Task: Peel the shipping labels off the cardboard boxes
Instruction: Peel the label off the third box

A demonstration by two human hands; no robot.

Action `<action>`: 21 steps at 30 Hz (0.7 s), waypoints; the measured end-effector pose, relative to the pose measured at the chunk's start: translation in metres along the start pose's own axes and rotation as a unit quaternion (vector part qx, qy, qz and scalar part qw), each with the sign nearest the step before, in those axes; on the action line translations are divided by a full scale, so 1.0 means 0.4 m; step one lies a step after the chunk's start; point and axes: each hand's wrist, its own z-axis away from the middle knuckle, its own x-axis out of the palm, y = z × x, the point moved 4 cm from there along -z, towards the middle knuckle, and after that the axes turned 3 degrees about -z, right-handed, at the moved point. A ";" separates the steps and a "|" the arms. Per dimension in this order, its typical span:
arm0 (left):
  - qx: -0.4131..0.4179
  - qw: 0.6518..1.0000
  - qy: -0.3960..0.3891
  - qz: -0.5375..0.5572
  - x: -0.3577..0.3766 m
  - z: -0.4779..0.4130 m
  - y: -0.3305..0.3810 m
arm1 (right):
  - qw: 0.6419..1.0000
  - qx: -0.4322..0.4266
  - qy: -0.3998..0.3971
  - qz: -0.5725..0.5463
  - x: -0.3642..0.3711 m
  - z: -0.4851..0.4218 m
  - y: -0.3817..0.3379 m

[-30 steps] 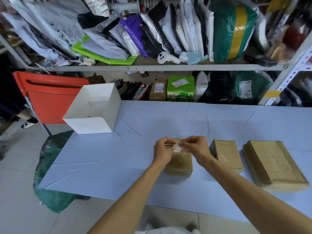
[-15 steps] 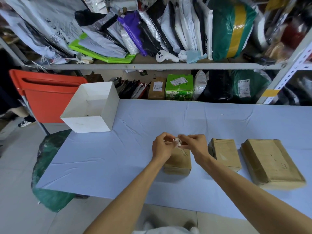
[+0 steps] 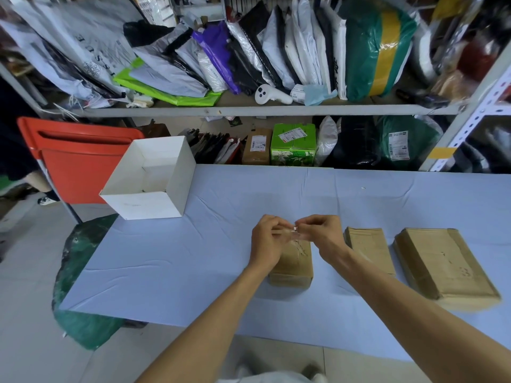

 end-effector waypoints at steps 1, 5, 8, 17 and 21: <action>-0.003 1.000 -0.004 0.002 -0.003 -0.005 0.001 | 1.000 0.001 0.000 -0.014 0.003 0.002 -0.001; -0.023 1.000 -0.005 0.005 -0.015 -0.009 -0.006 | 0.999 0.017 -0.029 -0.038 0.006 0.009 0.005; -0.039 0.999 0.018 0.015 -0.017 -0.012 -0.016 | 0.998 0.035 -0.043 -0.012 0.006 0.004 0.008; -0.062 0.996 0.036 0.061 -0.019 -0.025 0.001 | 0.994 -0.034 -0.091 0.039 -0.007 0.007 -0.012; -0.090 0.993 0.029 0.075 -0.014 -0.032 -0.002 | 0.994 -0.052 -0.084 0.056 -0.011 0.007 -0.016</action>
